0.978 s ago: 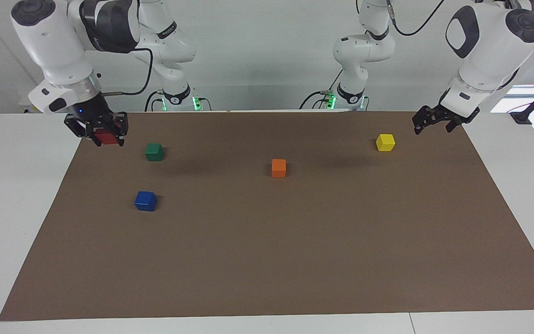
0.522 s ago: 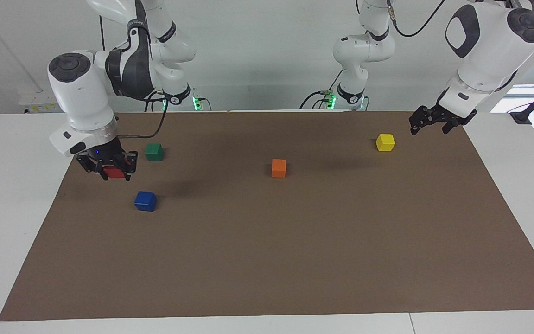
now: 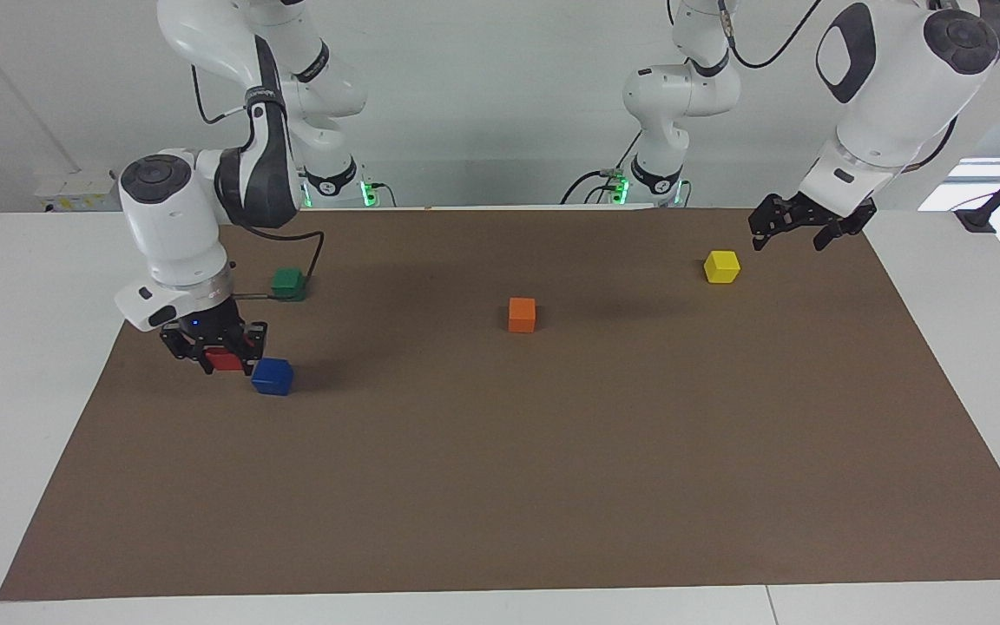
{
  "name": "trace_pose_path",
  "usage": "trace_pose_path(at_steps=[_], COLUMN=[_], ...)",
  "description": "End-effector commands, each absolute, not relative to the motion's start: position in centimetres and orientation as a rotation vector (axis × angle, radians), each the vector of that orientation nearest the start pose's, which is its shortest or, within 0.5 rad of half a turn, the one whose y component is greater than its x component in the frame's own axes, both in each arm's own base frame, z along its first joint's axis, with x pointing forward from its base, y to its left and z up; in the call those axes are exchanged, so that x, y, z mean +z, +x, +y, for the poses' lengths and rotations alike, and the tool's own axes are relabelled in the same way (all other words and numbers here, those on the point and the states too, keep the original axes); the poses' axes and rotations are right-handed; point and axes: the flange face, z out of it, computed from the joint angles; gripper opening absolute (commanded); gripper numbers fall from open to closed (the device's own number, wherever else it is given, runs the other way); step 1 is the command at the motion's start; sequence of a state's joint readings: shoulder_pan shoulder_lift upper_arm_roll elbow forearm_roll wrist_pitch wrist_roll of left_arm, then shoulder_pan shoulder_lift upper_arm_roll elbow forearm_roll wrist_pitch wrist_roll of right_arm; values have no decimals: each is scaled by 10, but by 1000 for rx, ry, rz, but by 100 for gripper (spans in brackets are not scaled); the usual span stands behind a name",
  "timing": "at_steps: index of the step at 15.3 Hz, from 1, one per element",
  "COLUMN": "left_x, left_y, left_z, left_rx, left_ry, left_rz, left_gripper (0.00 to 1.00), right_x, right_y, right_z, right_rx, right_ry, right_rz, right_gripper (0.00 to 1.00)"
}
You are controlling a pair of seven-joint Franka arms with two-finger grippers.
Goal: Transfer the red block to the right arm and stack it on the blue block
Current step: 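Lower the red cube onto the blue cube with the right gripper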
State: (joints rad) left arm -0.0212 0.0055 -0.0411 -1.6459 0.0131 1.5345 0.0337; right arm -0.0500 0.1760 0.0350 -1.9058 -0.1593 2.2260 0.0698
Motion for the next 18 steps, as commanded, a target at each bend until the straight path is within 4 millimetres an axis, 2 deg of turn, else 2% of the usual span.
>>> trace_pose_path(at_steps=[1, 5, 8, 13, 18], left_x=[588, 589, 589, 592, 595], left_y=[549, 551, 551, 543, 552], left_z=[-26, -26, -27, -23, -30], left_rx=[190, 168, 173, 175, 72], left_ry=[-3128, -3129, -3130, -3131, -3136], left_rz=[132, 130, 130, 123, 135], left_gripper=[100, 100, 100, 100, 100], right_x=[401, 379, 364, 355, 346], right_y=[612, 605, 605, 606, 607], right_z=[-15, -21, -15, -6, -4], right_rx=[-231, -179, -143, -174, -189], right_ry=[-3261, -3253, -3251, -3242, -3237], right_rz=[72, 103, 130, 133, 130], right_gripper=[0, 0, 0, 0, 0])
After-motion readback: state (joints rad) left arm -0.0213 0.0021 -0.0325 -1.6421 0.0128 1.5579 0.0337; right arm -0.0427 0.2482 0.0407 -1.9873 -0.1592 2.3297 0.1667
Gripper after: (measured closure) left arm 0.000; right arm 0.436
